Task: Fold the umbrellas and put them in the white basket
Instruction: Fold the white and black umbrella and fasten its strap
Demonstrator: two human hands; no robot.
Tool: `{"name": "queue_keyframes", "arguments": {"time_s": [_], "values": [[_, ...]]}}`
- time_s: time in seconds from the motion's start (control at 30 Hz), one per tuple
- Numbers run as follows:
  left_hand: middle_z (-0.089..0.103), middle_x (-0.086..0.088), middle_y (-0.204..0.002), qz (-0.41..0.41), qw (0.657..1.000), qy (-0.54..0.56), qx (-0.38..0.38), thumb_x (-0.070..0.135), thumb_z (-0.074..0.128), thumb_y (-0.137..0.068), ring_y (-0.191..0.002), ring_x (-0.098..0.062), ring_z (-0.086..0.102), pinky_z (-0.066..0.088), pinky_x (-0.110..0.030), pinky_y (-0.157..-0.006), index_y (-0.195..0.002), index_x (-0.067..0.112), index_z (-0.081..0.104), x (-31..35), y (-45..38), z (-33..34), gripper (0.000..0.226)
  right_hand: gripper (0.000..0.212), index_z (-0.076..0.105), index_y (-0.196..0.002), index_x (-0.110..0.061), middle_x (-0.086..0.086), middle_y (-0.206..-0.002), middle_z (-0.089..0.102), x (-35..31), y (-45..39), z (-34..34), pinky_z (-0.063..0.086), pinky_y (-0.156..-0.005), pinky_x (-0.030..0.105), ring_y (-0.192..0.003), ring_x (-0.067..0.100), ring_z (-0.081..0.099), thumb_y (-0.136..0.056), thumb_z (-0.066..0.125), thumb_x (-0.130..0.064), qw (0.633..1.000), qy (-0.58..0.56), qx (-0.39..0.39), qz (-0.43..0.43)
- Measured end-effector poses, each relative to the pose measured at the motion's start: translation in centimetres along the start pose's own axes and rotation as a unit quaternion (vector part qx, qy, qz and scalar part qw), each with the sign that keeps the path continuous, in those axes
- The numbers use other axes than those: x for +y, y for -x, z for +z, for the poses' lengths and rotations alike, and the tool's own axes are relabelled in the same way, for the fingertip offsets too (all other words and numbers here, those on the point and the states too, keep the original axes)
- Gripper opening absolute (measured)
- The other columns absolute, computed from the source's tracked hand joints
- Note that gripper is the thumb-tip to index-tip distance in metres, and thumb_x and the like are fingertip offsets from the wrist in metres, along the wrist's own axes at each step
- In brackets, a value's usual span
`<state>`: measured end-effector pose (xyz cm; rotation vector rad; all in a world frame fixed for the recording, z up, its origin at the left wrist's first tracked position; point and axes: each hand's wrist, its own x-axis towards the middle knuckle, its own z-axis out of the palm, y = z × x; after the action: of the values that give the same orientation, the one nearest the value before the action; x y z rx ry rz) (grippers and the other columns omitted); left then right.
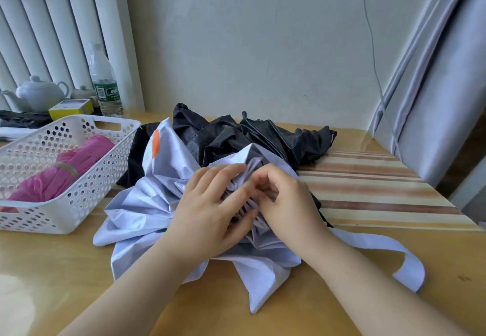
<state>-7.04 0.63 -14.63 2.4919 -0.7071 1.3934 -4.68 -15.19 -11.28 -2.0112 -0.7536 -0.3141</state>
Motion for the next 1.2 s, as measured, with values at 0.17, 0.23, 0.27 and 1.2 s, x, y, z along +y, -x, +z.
{"name": "queue_keyframes", "arguments": {"time_s": [0.17, 0.23, 0.27, 1.2], "values": [[0.06, -0.016, -0.116, -0.005, 1.0, 0.013, 0.026, 0.016, 0.055, -0.093, -0.091, -0.03, 0.058, 0.045, -0.037, -0.082, -0.1, 0.008, 0.06, -0.4, 0.1, 0.5, 0.013, 0.021, 0.064, -0.098, -0.024, -0.011, -0.091, 0.07, 0.2, 0.1, -1.3, 0.048, -0.08, 0.009, -0.089, -0.003, 0.065, -0.091, 0.063, -0.004, 0.999, -0.03, -0.03, 0.016], [0.056, -0.014, -0.114, -0.003, 0.999, 0.026, 0.035, 0.011, 0.056, -0.092, -0.086, -0.029, 0.057, 0.045, -0.036, -0.081, -0.094, 0.008, 0.056, -0.5, 0.5, 0.5, 0.003, 0.016, 0.067, -0.099, -0.016, -0.009, -0.09, 0.064, 0.7, -0.8, -2.5, 0.043, -0.079, 0.007, -0.086, 0.003, 0.06, -0.089, 0.064, -0.004, 0.99, 0.094, 0.056, -0.091], [0.056, -0.014, -0.111, -0.001, 0.999, 0.027, 0.036, 0.01, 0.056, -0.092, -0.085, -0.028, 0.055, 0.045, -0.035, -0.081, -0.094, 0.009, 0.055, -0.4, 0.7, 0.5, 0.003, 0.015, 0.068, -0.098, -0.013, -0.005, -0.09, 0.06, 1.0, -1.4, -2.9, 0.041, -0.079, 0.009, -0.085, 0.007, 0.056, -0.086, 0.064, -0.005, 0.973, 0.158, 0.079, -0.148], [0.065, -0.009, -0.105, 0.018, 0.998, 0.054, 0.012, 0.006, 0.047, -0.095, -0.101, -0.026, 0.057, 0.046, -0.035, -0.086, -0.112, 0.011, 0.054, -2.2, 0.9, 0.1, 0.019, 0.016, 0.062, -0.092, -0.012, 0.008, -0.083, 0.06, 5.7, -0.7, -6.8, 0.037, -0.066, 0.031, -0.074, 0.022, 0.053, -0.098, 0.049, -0.019, 0.93, 0.043, -0.053, 0.36]]}}
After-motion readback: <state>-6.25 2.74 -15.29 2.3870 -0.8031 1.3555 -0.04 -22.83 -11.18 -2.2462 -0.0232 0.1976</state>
